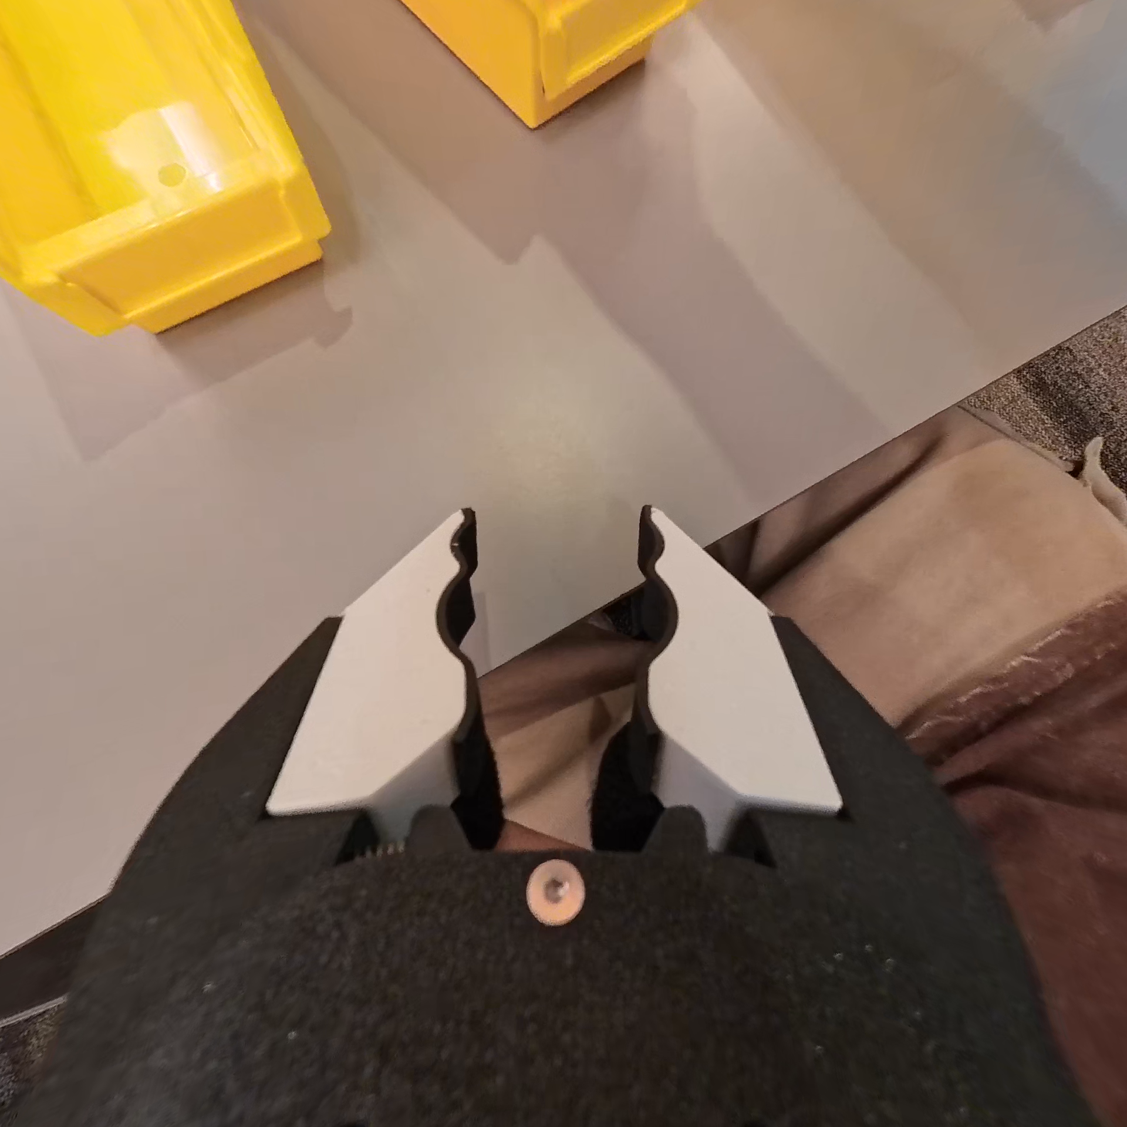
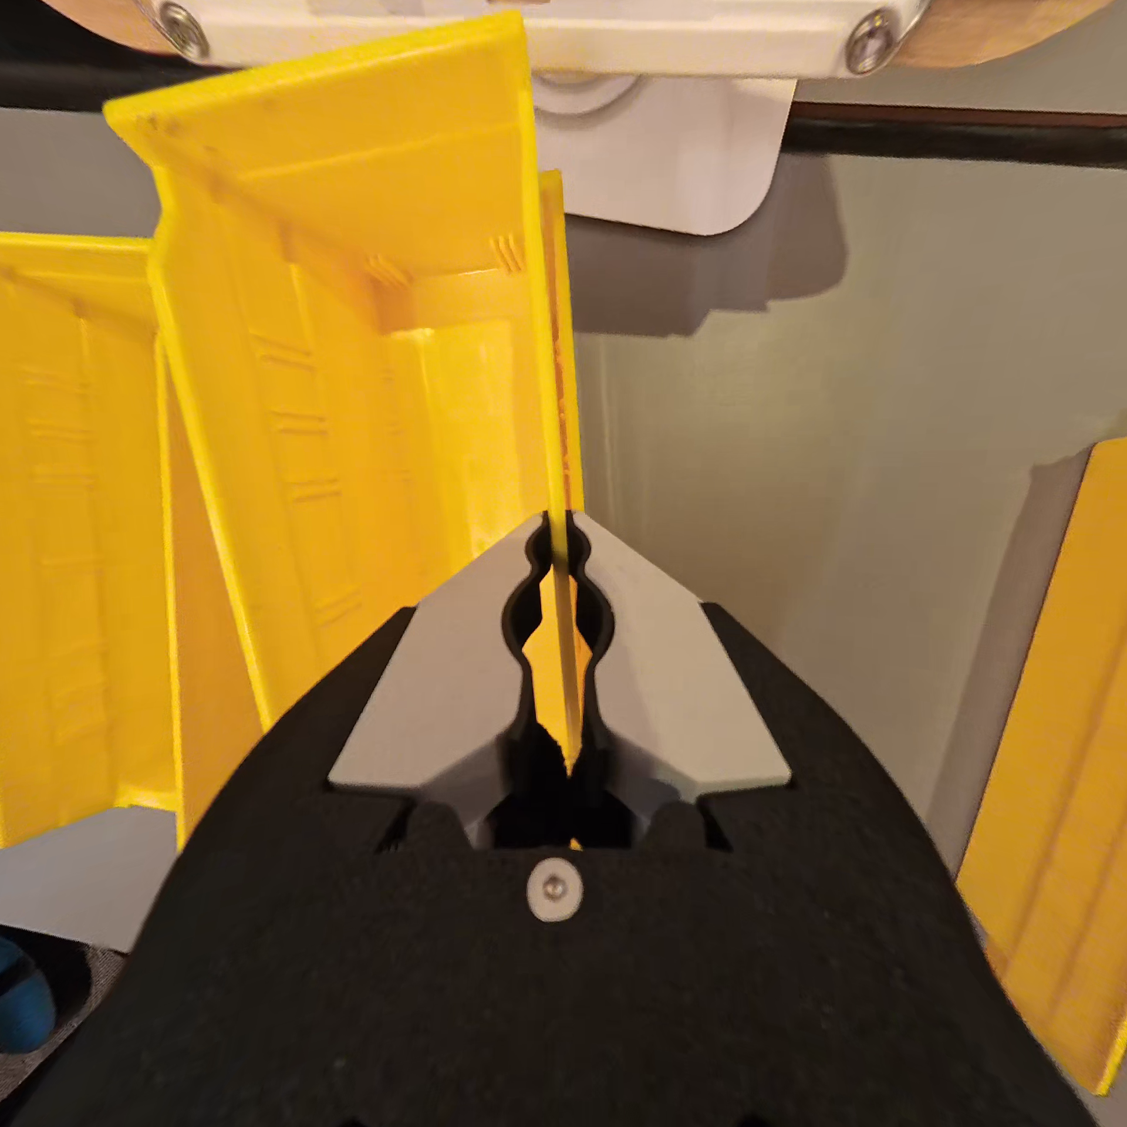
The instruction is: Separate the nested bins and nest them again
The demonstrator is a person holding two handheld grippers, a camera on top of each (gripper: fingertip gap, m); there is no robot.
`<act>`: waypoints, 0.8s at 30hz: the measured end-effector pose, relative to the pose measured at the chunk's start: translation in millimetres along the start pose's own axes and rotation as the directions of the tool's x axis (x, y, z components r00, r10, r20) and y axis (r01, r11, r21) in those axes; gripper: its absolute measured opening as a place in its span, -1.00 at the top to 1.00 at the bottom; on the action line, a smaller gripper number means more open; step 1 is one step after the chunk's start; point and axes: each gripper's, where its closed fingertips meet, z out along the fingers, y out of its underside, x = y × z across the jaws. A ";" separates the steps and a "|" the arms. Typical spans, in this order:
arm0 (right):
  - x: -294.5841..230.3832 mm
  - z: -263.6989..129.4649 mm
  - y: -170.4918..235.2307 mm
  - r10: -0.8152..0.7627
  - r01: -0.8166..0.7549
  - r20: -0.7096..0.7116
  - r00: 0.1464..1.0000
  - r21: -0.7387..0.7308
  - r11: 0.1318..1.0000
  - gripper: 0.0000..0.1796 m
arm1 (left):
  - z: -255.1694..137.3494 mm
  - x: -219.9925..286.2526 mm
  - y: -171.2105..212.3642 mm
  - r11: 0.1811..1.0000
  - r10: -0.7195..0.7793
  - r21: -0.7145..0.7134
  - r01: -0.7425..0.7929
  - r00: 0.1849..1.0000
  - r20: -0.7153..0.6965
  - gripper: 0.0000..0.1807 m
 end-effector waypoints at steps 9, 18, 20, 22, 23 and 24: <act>31.7 23.8 16.3 -0.142 0.125 -0.273 0.952 -0.077 0.989 0.40 | 0.4 -1.7 1.3 1.000 -0.002 -0.006 0.002 1.000 -0.002 0.43; 38.7 43.1 95.7 -0.196 0.117 -0.211 0.958 -0.338 0.934 0.40 | 1.3 3.1 1.7 1.000 0.008 -0.011 -0.009 1.000 -0.013 0.43; 34.9 38.9 98.8 -0.098 0.040 -0.190 0.977 -0.288 0.957 0.48 | 1.3 3.8 1.4 1.000 0.012 -0.011 -0.012 1.000 -0.012 0.43; 33.0 35.8 102.4 -0.038 -0.010 -0.180 0.983 -0.258 0.966 0.48 | 1.5 4.4 1.5 1.000 0.015 -0.012 -0.015 1.000 -0.011 0.43; 29.7 34.4 104.1 -0.014 -0.027 -0.166 0.986 -0.246 0.969 0.48 | 1.5 4.7 1.5 1.000 0.018 -0.012 -0.018 1.000 -0.009 0.43; 24.7 33.2 107.1 0.009 -0.044 -0.142 0.990 -0.246 0.968 0.47 | 1.3 5.0 1.6 1.000 0.021 -0.012 -0.021 1.000 -0.008 0.43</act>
